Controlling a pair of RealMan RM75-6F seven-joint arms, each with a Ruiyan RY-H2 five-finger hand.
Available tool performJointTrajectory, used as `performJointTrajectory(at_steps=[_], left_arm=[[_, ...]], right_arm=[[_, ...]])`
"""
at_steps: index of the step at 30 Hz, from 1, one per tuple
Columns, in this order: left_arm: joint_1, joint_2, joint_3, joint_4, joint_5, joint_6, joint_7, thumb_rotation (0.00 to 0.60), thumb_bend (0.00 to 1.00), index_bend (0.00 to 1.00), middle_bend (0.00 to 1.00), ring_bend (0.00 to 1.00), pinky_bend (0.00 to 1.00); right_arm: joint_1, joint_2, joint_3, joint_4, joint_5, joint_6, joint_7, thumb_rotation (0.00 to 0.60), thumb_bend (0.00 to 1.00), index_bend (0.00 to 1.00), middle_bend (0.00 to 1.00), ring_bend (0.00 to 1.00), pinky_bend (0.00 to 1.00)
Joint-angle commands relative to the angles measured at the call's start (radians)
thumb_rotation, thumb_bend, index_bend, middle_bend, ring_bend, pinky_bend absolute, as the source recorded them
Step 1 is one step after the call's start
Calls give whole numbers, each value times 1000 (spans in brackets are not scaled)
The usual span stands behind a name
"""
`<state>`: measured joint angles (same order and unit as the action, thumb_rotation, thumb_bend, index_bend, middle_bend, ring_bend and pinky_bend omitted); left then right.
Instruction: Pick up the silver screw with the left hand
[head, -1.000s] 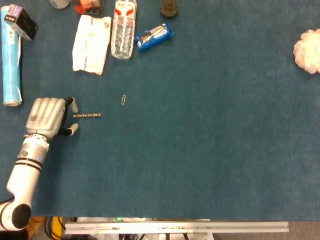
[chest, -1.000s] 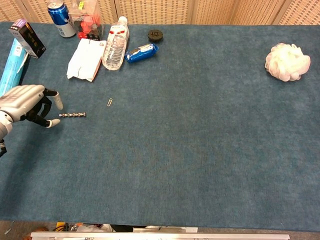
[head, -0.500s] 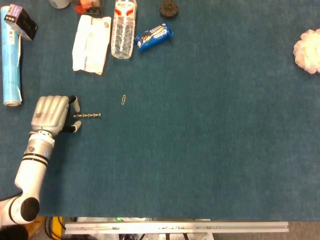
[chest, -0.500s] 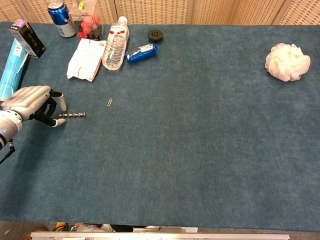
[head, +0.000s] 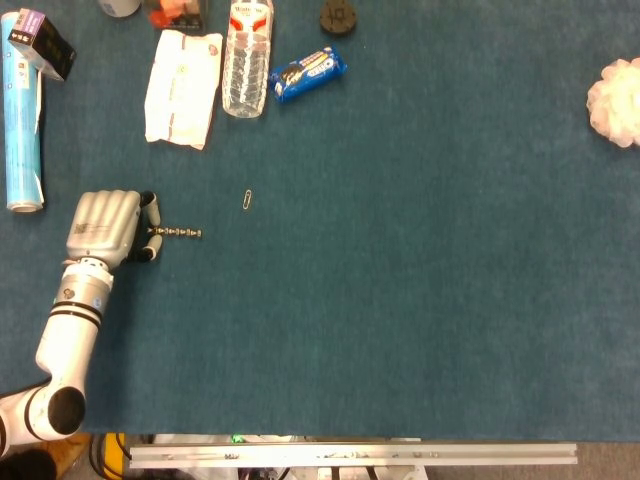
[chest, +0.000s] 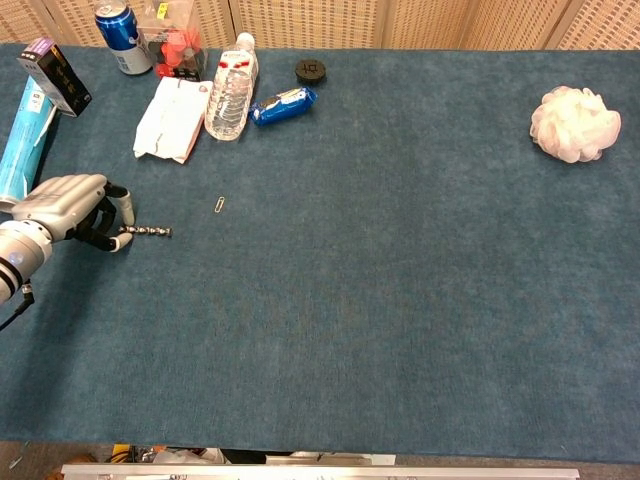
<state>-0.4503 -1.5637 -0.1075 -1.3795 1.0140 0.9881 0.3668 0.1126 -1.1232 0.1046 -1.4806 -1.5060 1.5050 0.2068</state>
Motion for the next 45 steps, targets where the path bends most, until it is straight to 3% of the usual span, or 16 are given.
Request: performJointTrajectory(at_steps=[1,18,29,36,45], left_arm=[[-2,-2,1,2,-2,1,0,600,311,500,777,767,900],[-15,-7,-1,-2,-19,10,9,600,320,579,783,773,903],[-31,84,-5,-150,67,70,36,600,335,593,786,773,903],[-71,102,-39,-212,78,78,62,600,336,597,786,774,903],[-106,76,-44,-220,54,68,94,600,337,598,786,774,903]], right_arm=[[-1,0,-1,1,1,-1,1,600,329,491,439,407,459],[-7,-2,0,7,10,-1,8,600,329,490,439,406,459],[-8,-8,-2,18,4,0,25,600,329,490,439,407,459],[-16,-8,-2,25,1,14,37,600,329,491,439,406,459],[-29,-8,-3,32,7,25,49,600,328,491,439,407,459]])
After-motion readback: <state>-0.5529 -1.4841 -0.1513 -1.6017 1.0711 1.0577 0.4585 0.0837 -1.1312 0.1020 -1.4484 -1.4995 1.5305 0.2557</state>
